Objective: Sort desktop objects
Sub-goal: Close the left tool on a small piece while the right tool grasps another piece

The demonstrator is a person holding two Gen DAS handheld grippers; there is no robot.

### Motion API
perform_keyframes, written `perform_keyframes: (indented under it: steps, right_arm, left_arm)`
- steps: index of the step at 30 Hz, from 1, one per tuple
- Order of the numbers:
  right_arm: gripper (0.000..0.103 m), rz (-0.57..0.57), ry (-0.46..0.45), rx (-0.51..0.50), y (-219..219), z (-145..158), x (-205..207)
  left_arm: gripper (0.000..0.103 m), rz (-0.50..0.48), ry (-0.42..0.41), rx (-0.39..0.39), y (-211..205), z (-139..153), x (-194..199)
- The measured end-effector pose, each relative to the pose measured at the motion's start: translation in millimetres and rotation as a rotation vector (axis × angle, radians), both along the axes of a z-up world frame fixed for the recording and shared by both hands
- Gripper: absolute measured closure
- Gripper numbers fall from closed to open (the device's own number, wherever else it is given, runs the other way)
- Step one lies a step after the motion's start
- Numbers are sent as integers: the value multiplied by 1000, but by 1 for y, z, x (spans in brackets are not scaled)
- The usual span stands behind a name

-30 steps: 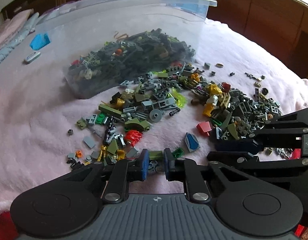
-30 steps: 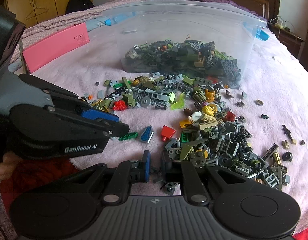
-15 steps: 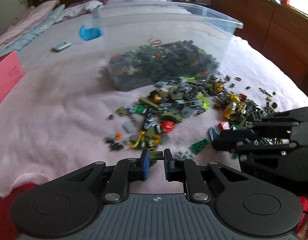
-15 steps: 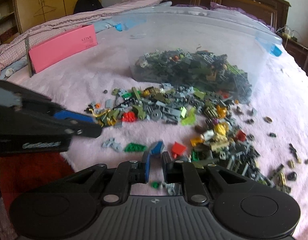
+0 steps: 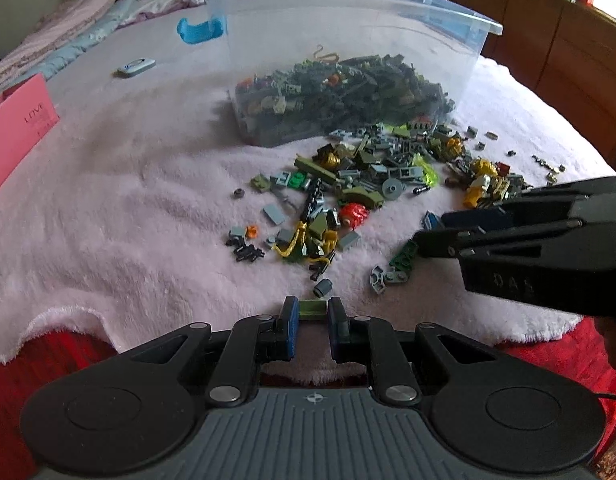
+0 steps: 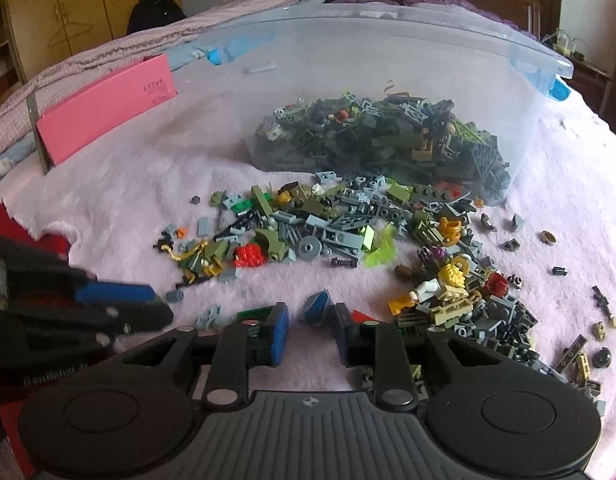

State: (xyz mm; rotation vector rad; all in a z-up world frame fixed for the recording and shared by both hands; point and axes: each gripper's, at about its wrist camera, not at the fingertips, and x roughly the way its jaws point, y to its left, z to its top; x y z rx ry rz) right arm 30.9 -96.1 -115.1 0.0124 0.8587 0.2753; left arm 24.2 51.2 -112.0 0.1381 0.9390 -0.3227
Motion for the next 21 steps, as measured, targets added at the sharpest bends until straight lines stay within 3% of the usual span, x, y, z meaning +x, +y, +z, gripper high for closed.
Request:
perform_keyframes:
  steps: [3,6,15,21]
  right_arm:
    - [75,-2,1,-15,4,-3,6]
    - [87,2,-7,-40,8,-4,8]
    - [87,46,-33,-38,6,18,-20]
    - [87,96,12,-25,6,19,-47]
  left_arm:
    - [86,3,-2,-3,0,-2,0]
    - [86,4,-4,-6,0,-4,-1]
    - [86,27,-8,-51,8,4,-7]
    - [86,23,-10,-37,8,9,-13]
